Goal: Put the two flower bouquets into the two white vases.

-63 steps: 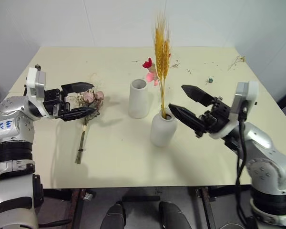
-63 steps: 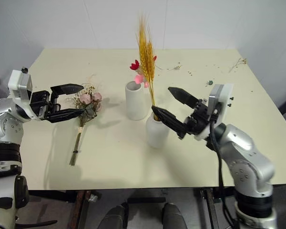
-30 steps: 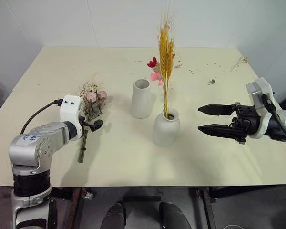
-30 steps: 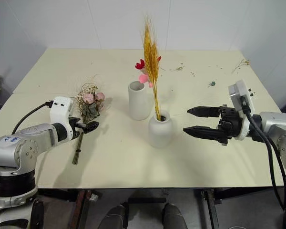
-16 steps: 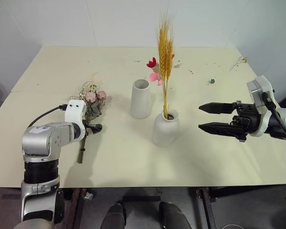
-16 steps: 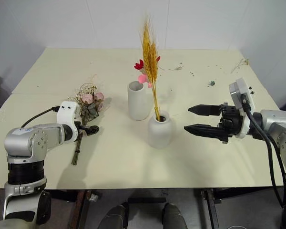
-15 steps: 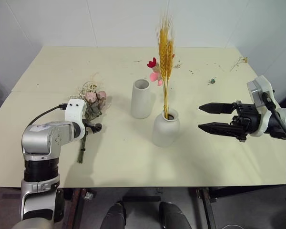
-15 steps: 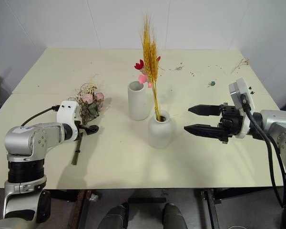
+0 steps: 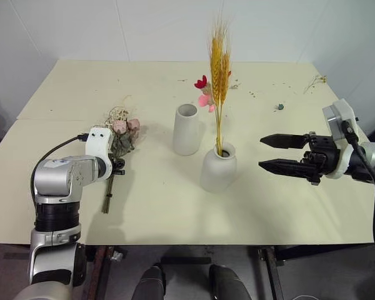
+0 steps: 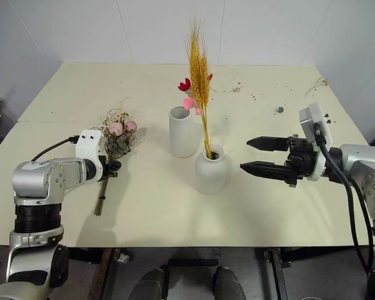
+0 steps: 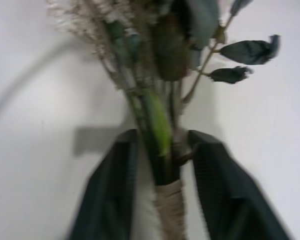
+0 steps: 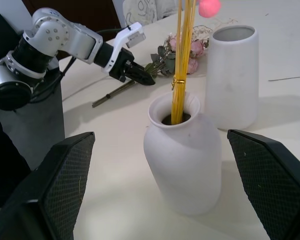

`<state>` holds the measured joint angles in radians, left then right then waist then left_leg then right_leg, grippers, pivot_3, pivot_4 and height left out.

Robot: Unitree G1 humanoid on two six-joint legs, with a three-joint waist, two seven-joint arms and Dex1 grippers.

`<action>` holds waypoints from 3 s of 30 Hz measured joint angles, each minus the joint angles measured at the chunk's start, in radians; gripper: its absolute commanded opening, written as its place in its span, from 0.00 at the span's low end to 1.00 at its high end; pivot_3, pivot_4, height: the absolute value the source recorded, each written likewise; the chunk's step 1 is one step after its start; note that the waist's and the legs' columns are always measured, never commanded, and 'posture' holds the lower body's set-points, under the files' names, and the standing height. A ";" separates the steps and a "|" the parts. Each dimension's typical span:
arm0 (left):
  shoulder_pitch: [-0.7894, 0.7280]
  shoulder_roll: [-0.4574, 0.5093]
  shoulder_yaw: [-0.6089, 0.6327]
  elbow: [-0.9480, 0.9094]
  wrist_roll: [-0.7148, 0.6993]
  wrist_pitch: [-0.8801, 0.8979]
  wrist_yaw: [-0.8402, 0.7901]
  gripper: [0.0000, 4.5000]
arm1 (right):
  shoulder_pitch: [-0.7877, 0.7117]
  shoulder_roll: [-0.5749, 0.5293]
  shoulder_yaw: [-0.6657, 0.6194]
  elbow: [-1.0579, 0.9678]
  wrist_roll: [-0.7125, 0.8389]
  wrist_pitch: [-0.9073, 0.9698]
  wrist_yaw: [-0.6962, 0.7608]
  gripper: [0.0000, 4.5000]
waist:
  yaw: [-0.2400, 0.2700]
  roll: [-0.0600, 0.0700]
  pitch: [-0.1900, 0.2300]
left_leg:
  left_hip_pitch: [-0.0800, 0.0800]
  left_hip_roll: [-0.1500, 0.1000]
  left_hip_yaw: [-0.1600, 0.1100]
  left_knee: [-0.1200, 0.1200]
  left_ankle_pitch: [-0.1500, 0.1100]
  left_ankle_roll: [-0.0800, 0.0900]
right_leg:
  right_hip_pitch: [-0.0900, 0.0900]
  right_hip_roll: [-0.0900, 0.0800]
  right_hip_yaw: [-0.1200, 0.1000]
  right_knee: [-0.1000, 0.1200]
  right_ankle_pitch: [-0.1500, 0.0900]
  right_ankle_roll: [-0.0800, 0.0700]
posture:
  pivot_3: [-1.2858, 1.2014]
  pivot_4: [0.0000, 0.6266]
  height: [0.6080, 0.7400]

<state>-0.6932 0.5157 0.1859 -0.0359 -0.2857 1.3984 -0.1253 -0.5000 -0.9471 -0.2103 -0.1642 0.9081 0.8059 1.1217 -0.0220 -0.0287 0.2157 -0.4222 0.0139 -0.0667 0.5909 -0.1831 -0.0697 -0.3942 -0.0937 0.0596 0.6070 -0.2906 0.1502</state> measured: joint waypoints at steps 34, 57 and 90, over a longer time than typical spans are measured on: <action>-0.569 -0.200 0.320 0.877 -0.307 -1.419 -0.698 0.03 | -0.035 0.150 -0.028 0.284 -0.197 -0.306 0.052 1.00 | 0.009 0.000 0.000 | -0.001 0.000 0.001 0.001 0.000 0.000 | 0.000 0.001 0.000 0.000 0.001 0.003 | 0.52 0.24 1.00; -0.704 -0.288 0.363 1.185 -0.377 -1.430 -0.888 0.03 | -0.079 0.174 -0.041 0.334 -0.215 -0.391 0.135 1.00 | -0.004 -0.001 0.000 | -0.001 0.000 0.000 0.002 0.000 0.000 | 0.000 0.001 0.000 0.003 0.001 0.004 | 0.52 0.24 1.00; -0.693 -0.339 0.191 1.311 -0.057 -1.599 -0.713 0.24 | 0.073 0.174 -0.112 0.161 -0.156 -0.346 0.016 1.00 | -0.004 -0.001 0.000 | -0.001 -0.001 0.000 0.002 0.000 0.000 | 0.000 0.001 0.000 0.003 0.001 0.004 | 0.52 0.24 1.00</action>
<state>-1.3861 0.1763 0.3767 1.2754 -0.3422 -0.2009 -0.8384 -0.4266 -0.7729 -0.3228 -0.0035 0.7517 0.4595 1.1377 -0.0255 -0.0295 0.2159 -0.4228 0.0133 -0.0664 0.5929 -0.1829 -0.0695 -0.3941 -0.0929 0.0596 0.6105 -0.2900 0.1546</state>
